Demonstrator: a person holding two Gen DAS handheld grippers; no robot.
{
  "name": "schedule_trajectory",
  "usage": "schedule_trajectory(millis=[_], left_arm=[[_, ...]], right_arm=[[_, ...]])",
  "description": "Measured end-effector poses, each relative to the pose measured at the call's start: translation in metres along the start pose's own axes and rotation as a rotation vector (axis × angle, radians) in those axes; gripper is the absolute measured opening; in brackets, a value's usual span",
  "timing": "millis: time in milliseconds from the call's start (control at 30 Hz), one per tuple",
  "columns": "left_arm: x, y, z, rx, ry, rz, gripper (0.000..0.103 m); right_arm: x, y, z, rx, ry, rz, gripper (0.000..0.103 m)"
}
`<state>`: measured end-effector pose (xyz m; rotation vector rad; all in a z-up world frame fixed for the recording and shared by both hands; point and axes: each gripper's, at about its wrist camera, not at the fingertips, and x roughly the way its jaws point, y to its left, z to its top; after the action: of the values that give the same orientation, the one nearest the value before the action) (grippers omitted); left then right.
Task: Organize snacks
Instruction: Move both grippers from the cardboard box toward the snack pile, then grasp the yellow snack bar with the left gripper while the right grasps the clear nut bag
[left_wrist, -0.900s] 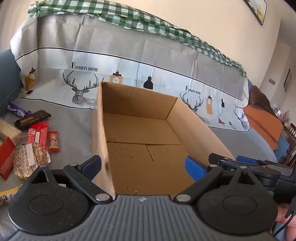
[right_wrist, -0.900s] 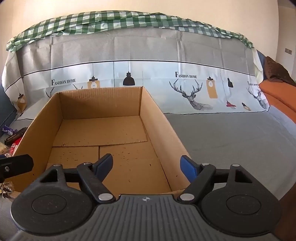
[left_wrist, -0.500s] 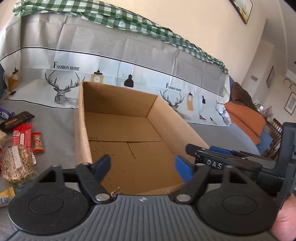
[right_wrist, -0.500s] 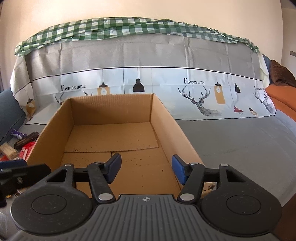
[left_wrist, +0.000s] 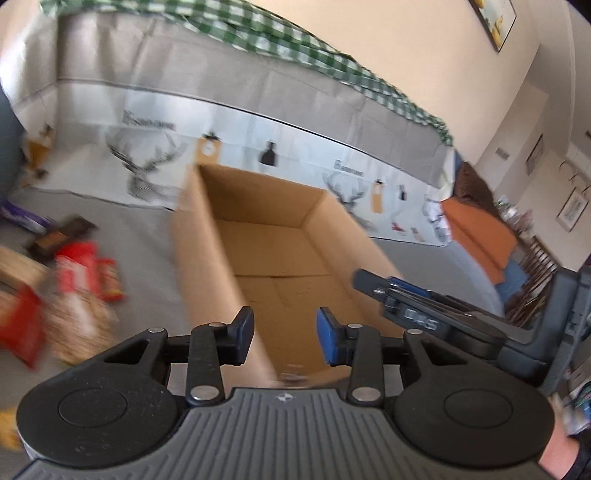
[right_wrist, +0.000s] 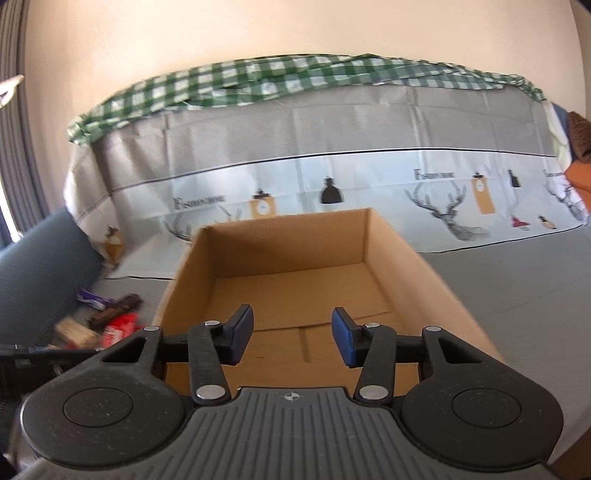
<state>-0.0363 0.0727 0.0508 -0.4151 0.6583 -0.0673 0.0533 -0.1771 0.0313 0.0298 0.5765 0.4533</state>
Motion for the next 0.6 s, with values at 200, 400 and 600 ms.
schedule_trajectory(millis=[200,400,600], left_arm=[[-0.032,0.068,0.008,0.006,0.041,0.116,0.042],[-0.024,0.132,-0.024,-0.111,0.084,0.158,0.042],[0.0,0.155,-0.037,-0.181,0.174,0.221,0.052]], right_arm=[[0.001,0.034,0.002,0.028,0.011,0.124,0.049],[0.005,0.079,0.0,0.026,0.026,0.243,0.05],[0.015,0.118,-0.009,-0.006,0.069,0.306,0.05]])
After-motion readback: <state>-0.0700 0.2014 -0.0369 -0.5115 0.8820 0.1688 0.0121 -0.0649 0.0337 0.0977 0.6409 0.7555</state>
